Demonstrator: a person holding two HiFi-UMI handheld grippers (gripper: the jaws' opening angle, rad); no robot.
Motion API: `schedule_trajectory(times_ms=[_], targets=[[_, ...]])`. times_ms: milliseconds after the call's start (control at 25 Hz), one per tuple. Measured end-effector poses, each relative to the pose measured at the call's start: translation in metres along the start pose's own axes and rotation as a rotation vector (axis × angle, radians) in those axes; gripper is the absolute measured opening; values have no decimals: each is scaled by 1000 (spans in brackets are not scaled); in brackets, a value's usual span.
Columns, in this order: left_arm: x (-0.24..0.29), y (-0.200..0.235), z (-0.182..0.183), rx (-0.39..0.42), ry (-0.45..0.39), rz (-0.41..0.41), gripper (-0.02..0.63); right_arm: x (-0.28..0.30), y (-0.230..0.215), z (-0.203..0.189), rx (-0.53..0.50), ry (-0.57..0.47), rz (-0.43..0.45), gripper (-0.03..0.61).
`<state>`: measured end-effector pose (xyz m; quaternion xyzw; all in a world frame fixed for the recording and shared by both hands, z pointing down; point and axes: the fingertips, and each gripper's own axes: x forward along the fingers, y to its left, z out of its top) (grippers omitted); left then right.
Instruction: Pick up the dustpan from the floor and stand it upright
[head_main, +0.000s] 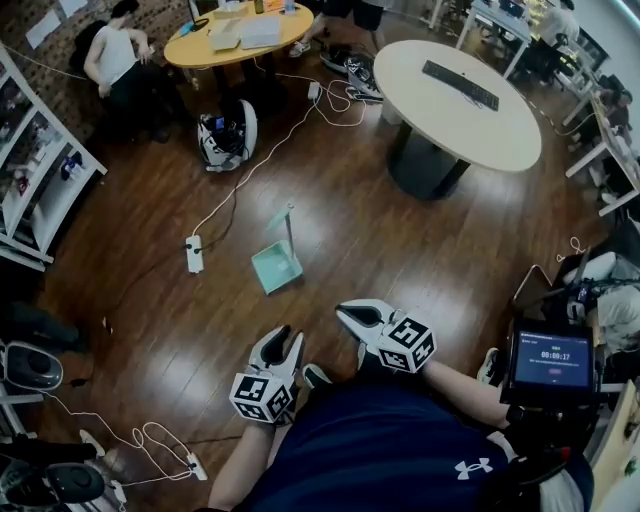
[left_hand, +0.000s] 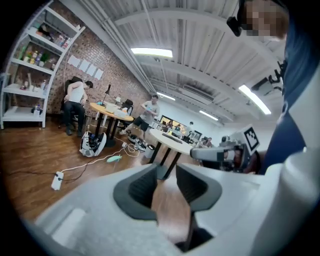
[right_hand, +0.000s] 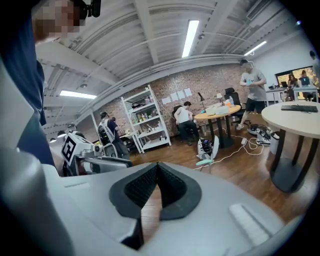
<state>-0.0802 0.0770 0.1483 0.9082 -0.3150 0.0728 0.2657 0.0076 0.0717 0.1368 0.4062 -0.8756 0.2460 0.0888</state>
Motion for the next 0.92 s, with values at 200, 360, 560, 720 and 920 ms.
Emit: schedule_trajectory(times_ms=[200,360,560,720,920], targets=[[3,-4,22,23,-77,27,121,8,7,4,-11,3,40,11],[10,2,39,82,-93,34,121,15,-3,22,-34,-34,36,11],[16,1,55,97,-105,25,121,19,-13,28,-31,-37,24,11],[22,-2,56,113,-101,18,121,18,-16,32,-51,-56,21,11],[28,-25,70,127,-104,3,121,-1,-17,47,-53,-66,13,11]])
